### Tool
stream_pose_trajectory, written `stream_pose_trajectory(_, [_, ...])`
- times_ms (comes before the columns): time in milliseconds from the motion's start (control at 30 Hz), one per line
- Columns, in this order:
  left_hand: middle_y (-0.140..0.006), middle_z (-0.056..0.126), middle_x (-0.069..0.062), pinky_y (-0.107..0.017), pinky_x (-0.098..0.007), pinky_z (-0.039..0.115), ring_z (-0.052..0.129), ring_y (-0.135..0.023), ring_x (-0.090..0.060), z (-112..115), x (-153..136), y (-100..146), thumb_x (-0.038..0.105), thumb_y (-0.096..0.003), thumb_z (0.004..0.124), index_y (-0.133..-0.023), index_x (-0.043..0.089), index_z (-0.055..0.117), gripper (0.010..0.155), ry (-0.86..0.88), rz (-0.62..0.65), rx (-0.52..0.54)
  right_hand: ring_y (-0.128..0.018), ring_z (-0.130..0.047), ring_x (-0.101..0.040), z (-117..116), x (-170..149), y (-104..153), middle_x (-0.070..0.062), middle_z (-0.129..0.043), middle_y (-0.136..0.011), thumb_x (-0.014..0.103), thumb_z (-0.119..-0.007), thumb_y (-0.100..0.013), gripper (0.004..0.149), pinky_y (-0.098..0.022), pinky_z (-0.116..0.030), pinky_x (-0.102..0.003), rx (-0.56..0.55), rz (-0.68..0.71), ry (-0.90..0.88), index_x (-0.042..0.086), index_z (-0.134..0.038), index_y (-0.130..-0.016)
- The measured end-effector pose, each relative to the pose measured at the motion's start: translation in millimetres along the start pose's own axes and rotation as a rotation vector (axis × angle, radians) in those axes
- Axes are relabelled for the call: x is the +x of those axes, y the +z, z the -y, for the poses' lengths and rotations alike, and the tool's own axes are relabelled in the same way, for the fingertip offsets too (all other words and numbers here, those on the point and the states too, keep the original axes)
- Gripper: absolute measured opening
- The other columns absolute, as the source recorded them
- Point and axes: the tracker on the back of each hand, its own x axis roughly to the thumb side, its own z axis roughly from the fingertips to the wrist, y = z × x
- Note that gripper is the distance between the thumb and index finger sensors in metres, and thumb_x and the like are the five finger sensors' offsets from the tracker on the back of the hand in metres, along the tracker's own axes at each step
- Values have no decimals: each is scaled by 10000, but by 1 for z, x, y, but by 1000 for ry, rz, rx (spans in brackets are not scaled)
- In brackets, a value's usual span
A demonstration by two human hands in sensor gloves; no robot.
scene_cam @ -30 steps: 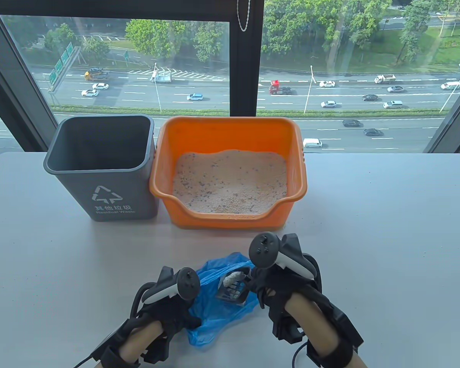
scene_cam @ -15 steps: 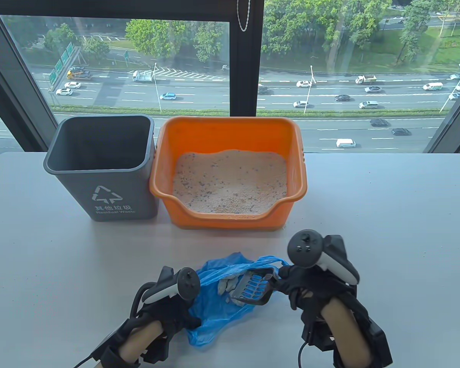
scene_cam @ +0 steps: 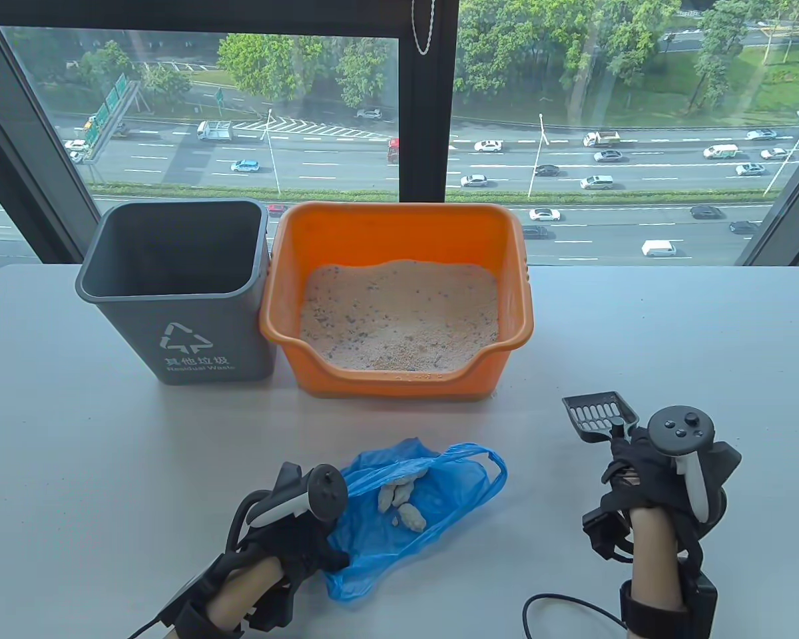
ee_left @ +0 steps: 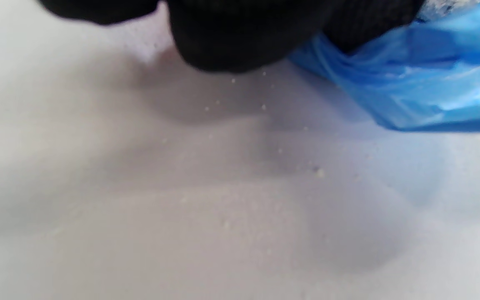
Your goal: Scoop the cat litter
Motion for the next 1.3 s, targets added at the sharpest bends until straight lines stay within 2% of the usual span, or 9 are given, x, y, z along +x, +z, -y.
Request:
stream_pose_trajectory(167, [-518,877,67,-217,-248,851,948,-182,18,0,0,0,501,-432,820,-1032,163,223,911,1,-1,-1,-204,-838,-54,-25,-17,-15,-273,-707,-743,318,-736,-416,641,-169,-797,-323,-1,-75,-74,18,-546,-949])
stream_pose_trajectory(300, [-518,876,66,-217,-248,851,948,-182,18,0,0,0,500,-431,820,-1032,162,222,913,2,-1,-2,-275,-878,-82,-38,-21,-17,-278,-685,-774,332,-782,-396,655,-207,-813,-341,-42,-127,91,20,-574,-933])
stream_pose_trajectory(433, [-519,875,67,-218,-248,850,947,-184,17,0,0,0,500,-432,820,-1032,163,221,913,3,-1,-2,-610,-866,-288,-45,-18,-15,-317,-587,-860,372,-784,-395,602,-325,-777,-405,-112,-173,266,35,-659,-878])
stream_pose_trajectory(600, [-519,874,68,-218,-248,850,947,-184,19,0,0,0,503,-431,819,-1032,166,218,914,4,-1,-3,-740,-767,-399,-54,-16,-14,-323,-524,-938,393,-782,-399,588,-430,-731,-476,-96,-235,385,63,-681,-875])
stream_pose_trajectory(767, [-519,874,68,-219,-245,851,947,-184,20,0,0,0,502,-431,819,-1032,165,218,914,4,-1,-3,-780,-747,-421,-47,-9,-6,-324,-513,-957,408,-789,-395,642,-494,-710,-516,-129,-204,328,56,-641,-911])
stream_pose_trajectory(967, [-518,874,67,-220,-247,850,947,-185,20,0,0,0,502,-432,819,-1032,165,217,914,6,0,-3,-831,-676,-456,-33,28,22,-330,-448,-988,431,-802,-386,713,-550,-640,-560,-177,-61,267,53,-584,-951])
stream_pose_trajectory(1100, [-520,872,68,-221,-246,851,947,-187,20,1,0,0,503,-432,818,-1032,167,216,914,7,-1,-3,-776,-713,-435,-35,59,43,-326,-482,-990,516,-780,-370,744,-480,-673,-477,-90,88,200,130,-590,-976])
stream_pose_trajectory(1200, [-520,871,71,-222,-245,850,947,-188,21,1,-1,0,502,-432,818,-1033,170,214,915,8,-1,-4,-676,-784,-376,-43,74,57,-317,-582,-959,649,-693,-303,835,-406,-704,-412,10,180,107,149,-632,-969])
stream_pose_trajectory(1300, [-521,870,73,-224,-244,850,946,-190,22,1,-1,0,502,-432,817,-1033,170,212,915,8,1,-6,-672,-751,-361,-61,84,66,-319,-532,-987,698,-689,-207,974,-413,-680,-404,235,292,29,154,-570,-1006])
